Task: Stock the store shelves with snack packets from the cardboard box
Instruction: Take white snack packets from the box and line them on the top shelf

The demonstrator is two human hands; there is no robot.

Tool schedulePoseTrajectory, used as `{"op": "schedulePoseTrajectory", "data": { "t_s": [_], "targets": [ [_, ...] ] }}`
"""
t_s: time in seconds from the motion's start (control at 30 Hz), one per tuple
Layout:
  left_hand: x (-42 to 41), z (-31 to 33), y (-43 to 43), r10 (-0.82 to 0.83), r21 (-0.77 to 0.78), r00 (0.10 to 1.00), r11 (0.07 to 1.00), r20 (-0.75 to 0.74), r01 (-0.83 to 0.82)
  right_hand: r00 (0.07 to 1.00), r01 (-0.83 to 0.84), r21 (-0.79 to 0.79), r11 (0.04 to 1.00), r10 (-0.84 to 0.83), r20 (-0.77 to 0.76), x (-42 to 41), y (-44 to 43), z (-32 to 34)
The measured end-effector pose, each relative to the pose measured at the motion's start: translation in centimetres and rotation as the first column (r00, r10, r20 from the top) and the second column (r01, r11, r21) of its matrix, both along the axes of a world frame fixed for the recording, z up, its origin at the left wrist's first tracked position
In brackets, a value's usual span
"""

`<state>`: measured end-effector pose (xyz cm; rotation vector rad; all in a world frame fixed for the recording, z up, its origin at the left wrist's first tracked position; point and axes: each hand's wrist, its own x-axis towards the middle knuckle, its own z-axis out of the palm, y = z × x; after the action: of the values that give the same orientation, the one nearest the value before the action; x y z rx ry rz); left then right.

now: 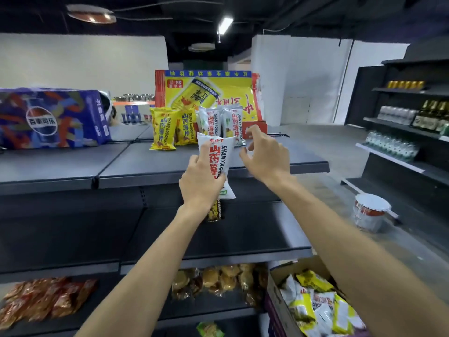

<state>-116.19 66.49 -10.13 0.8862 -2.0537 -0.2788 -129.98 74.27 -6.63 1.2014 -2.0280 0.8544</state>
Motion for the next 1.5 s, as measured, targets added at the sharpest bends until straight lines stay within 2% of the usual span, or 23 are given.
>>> {"op": "schedulePoseTrajectory", "data": {
  "t_s": [0.2,0.37,0.97,1.17,1.33,1.5],
  "targets": [
    [-3.8,3.7,-5.7,0.012,-0.039,0.998,0.999,-0.059,-0.014,0.999,0.001,-0.014,1.0,-0.001,-0.035,-3.6,-4.2,4.7],
    [-7.2,4.8,-10.3,0.007,-0.084,0.999,0.996,-0.047,-0.011,0.999,0.023,-0.07,0.997,-0.024,-0.023,-6.5,-8.3,6.3],
    [-16.1,1.8,-19.5,0.061,0.032,0.998,0.998,0.004,-0.061,0.997,0.002,-0.01,1.0,-0.002,0.078,-15.3,-18.2,2.3],
    [-18.1,1.8,-20.8,0.158,0.033,0.982,0.986,0.105,-0.162,0.995,-0.013,-0.106,0.994,0.023,0.097,-16.2,-20.5,-0.3],
    [-18.5,1.1,-21.0,0.186,0.007,0.976,0.982,0.11,-0.188,0.989,-0.045,-0.219,0.975,0.076,0.131,-16.7,-21.4,-1.4],
    [-18.2,0.8,-21.0,0.143,0.029,0.988,0.989,0.048,-0.145,0.983,-0.029,-0.152,0.988,0.056,0.177,-17.9,-21.0,-2.0]
  ]
}}
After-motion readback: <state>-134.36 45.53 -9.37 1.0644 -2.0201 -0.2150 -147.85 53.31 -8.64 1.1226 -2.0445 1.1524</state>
